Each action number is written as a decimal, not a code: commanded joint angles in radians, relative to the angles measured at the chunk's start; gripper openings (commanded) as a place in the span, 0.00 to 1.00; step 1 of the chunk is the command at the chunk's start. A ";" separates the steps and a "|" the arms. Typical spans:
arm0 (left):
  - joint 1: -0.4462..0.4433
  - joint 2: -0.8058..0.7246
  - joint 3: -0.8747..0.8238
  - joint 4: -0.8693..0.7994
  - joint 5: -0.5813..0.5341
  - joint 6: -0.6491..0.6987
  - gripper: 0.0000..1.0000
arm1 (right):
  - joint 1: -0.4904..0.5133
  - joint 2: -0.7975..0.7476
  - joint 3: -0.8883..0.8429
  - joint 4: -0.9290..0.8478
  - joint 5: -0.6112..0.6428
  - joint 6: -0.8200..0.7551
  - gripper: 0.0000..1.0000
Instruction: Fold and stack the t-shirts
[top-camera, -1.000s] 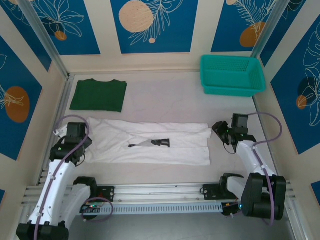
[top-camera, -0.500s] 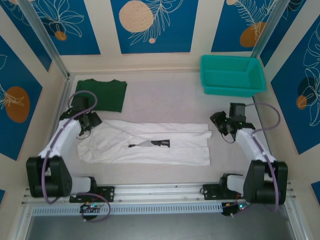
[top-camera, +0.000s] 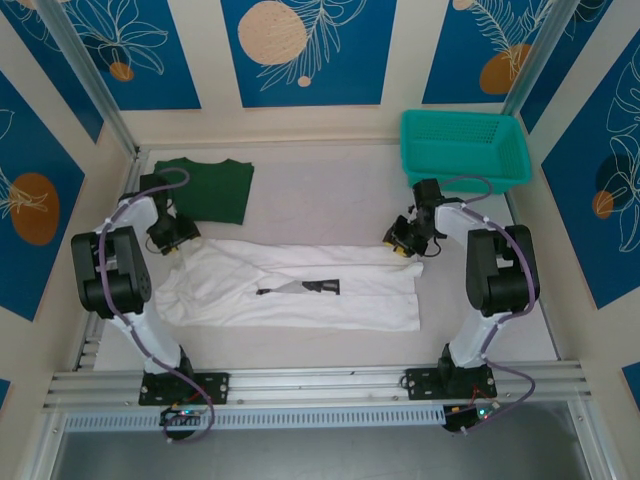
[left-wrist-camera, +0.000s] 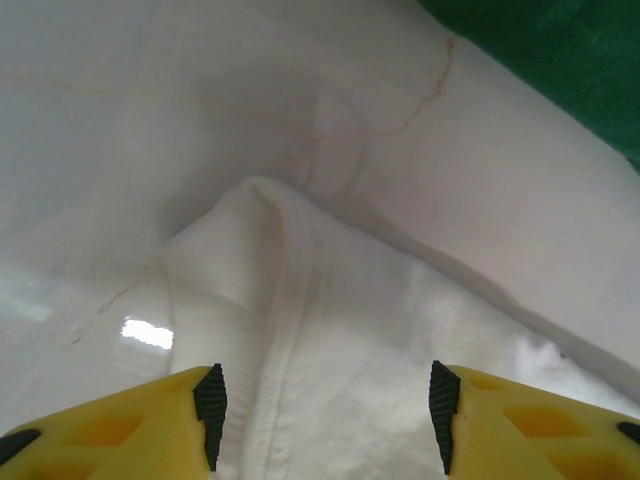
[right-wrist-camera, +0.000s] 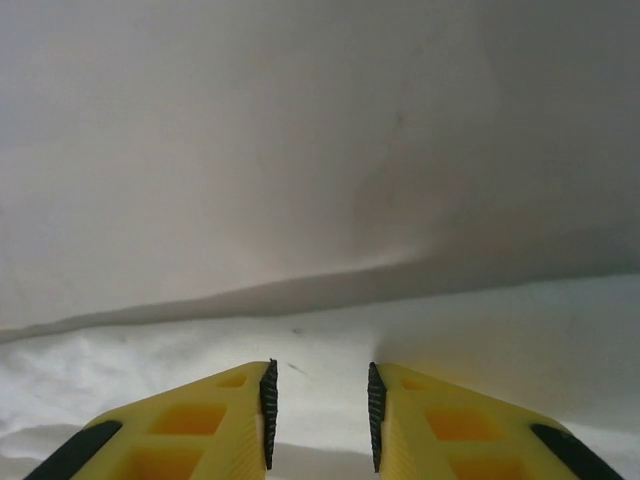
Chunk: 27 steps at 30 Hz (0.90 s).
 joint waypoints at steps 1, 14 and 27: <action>0.007 0.025 0.041 -0.006 0.057 0.033 0.51 | 0.005 -0.001 0.028 -0.086 0.027 -0.023 0.32; 0.037 0.035 0.094 -0.002 0.044 0.027 0.00 | 0.011 -0.150 -0.185 -0.001 0.009 0.048 0.32; 0.136 0.077 0.147 0.036 -0.008 -0.031 0.05 | -0.048 -0.239 -0.333 0.044 -0.022 0.161 0.34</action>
